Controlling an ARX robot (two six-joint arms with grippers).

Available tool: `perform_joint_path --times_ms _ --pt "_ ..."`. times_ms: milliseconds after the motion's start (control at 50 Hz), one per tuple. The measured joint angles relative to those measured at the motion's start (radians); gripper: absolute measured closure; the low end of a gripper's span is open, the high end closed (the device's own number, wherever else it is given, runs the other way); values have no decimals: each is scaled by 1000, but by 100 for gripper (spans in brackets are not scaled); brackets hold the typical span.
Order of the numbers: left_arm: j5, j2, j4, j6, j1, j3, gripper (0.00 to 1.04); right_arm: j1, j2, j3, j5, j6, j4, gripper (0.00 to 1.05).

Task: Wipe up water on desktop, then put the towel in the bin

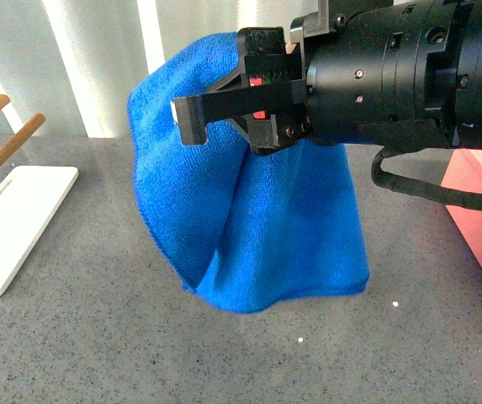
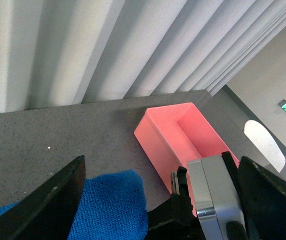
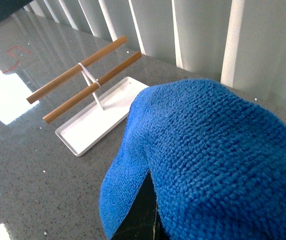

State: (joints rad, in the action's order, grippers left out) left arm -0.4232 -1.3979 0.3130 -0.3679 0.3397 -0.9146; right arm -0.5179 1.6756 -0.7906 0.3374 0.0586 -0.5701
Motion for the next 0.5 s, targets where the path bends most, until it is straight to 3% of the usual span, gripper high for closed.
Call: perform_joint_path --times_ms 40,100,260,300,500 --pt "-3 0 0 0 0 0 5 3 0 3 1 -8 4 100" --pt "-6 0 2 5 3 0 7 8 -2 4 1 -12 13 100" --pt "638 91 291 249 28 212 34 13 -9 5 4 -26 26 100" --pt "717 138 326 292 1 283 43 16 -14 6 4 -27 28 100" --pt "684 254 377 341 -81 464 71 24 -31 8 2 -28 36 100"
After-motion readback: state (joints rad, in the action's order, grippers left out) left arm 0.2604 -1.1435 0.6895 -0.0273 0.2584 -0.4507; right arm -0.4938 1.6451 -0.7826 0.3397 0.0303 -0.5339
